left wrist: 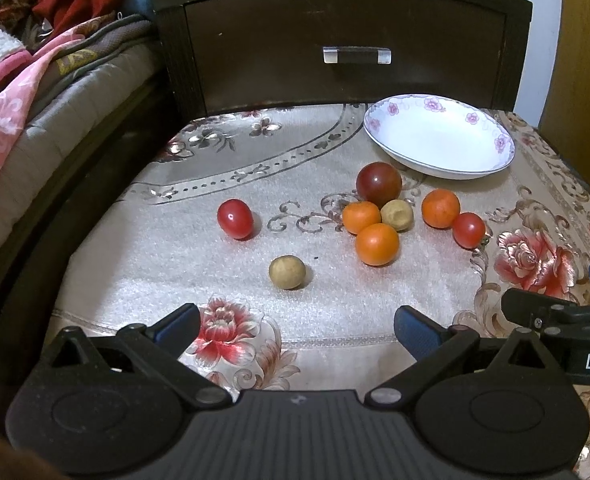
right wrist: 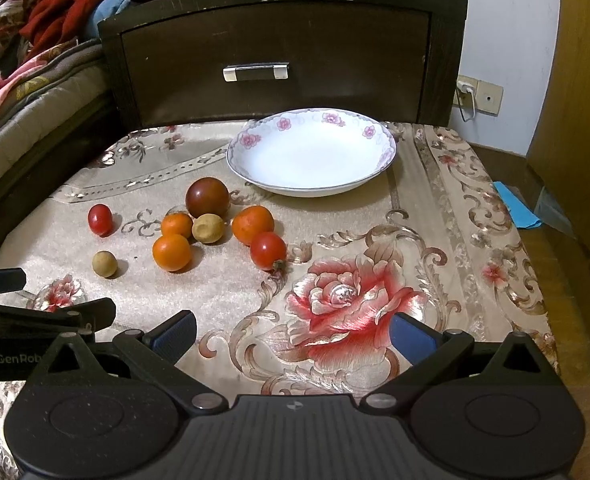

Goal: Organize fruits

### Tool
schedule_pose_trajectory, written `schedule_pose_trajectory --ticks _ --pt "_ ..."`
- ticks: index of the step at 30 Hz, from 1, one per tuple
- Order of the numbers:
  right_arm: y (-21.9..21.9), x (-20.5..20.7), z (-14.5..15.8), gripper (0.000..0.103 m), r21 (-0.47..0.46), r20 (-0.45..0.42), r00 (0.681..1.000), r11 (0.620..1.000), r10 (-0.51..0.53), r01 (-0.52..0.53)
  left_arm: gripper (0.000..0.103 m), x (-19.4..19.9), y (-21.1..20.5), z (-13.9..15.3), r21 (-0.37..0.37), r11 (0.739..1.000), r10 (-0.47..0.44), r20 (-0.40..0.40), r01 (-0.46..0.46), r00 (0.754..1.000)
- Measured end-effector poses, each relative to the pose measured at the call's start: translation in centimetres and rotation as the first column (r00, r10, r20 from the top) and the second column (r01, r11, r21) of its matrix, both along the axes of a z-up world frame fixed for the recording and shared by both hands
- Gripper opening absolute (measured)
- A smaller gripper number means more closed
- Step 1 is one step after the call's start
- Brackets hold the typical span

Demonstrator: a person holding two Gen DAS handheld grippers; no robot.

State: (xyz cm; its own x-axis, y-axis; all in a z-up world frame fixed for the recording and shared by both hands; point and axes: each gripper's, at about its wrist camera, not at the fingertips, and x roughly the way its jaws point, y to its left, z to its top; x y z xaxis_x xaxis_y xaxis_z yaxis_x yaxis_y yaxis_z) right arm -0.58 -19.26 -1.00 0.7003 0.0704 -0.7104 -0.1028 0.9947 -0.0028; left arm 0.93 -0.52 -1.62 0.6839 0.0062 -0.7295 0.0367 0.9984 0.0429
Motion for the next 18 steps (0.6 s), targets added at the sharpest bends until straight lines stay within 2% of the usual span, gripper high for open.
schedule_pose_trajectory --ticks 18 --pt "-0.03 0.3 -0.43 0.096 0.012 -0.019 1.0 1.0 0.0 0.0 0.103 0.07 -0.11 -0.35 0.001 1.0 -0.001 -0.007 0.001 1.0"
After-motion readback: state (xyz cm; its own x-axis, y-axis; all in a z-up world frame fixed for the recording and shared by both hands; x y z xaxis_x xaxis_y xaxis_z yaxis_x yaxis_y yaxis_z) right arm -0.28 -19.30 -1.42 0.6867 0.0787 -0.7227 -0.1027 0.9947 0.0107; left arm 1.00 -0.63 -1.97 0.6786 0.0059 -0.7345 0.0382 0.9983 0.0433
